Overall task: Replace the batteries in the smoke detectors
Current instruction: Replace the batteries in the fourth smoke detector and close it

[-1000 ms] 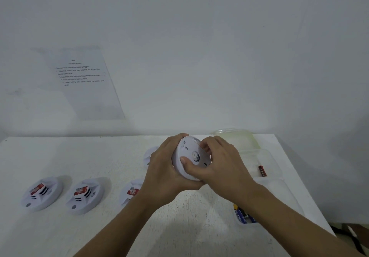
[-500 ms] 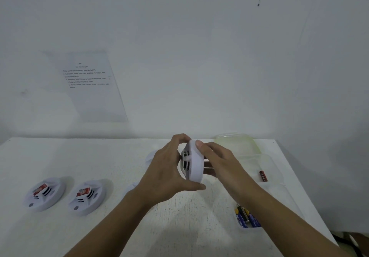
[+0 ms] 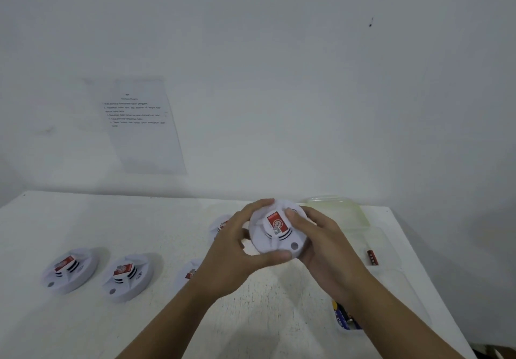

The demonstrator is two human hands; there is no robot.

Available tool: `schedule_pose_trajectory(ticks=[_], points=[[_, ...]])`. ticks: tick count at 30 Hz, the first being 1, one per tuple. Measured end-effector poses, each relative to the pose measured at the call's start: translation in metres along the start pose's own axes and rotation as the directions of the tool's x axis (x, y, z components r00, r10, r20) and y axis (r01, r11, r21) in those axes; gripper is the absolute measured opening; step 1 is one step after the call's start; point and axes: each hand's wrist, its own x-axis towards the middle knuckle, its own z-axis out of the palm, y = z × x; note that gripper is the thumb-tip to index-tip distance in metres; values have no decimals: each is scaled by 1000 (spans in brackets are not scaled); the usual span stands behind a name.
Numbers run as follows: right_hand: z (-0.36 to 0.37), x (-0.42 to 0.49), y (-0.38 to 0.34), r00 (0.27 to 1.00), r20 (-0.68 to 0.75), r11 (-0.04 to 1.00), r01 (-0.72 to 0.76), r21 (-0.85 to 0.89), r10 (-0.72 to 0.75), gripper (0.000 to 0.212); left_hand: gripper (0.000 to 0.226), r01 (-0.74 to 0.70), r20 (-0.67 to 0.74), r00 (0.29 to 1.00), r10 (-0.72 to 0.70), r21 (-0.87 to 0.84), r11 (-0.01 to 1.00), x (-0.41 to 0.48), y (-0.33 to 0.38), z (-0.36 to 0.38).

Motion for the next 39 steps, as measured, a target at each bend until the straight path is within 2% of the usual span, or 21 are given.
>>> schedule_pose_trajectory(ticks=[3, 6, 8, 14, 18, 23, 26, 29, 34, 39], points=[[-1, -3, 0, 1000, -5, 995, 9, 102, -8, 38, 63, 52, 1, 999, -53, -77, 996, -2, 1, -7], [2, -9, 6, 998, 0, 994, 68, -80, -68, 44, 60, 91, -10, 996, -92, -81, 993, -9, -3, -10], [5, -12, 10, 995, 26, 982, 96, -164, -93, 39, 60, 108, -37, 993, -113, -112, 988, -16, -9, -11], [15, -22, 25, 990, 141, 986, 43, -162, -20, 48, 59, 161, -100, 977, -189, -238, 958, -36, -15, -19], [26, -22, 33, 990, 138, 990, 47, -132, -28, 47, 71, 224, -52, 966, -252, -313, 923, -47, -15, -31], [36, -24, 45, 987, 156, 972, 71, -225, -36, 43, 72, 199, -12, 978, -210, -272, 942, -61, -15, -43], [43, -25, 53, 979, 202, 944, 99, -316, -36, 50, 74, 149, 9, 989, -151, -209, 966, -68, -19, -52], [53, -23, 59, 975, 220, 937, 110, -333, -36, 60, 72, 157, 31, 988, -154, -242, 958, -76, -22, -61], [69, -18, 63, 959, 274, 922, 174, -345, -78, 56, 70, 205, 30, 979, -204, -245, 948, -76, -37, -86], [74, -11, 68, 932, 356, 895, 216, -390, -70, 84, 74, 255, 91, 967, -240, -236, 938, -70, -42, -108]])
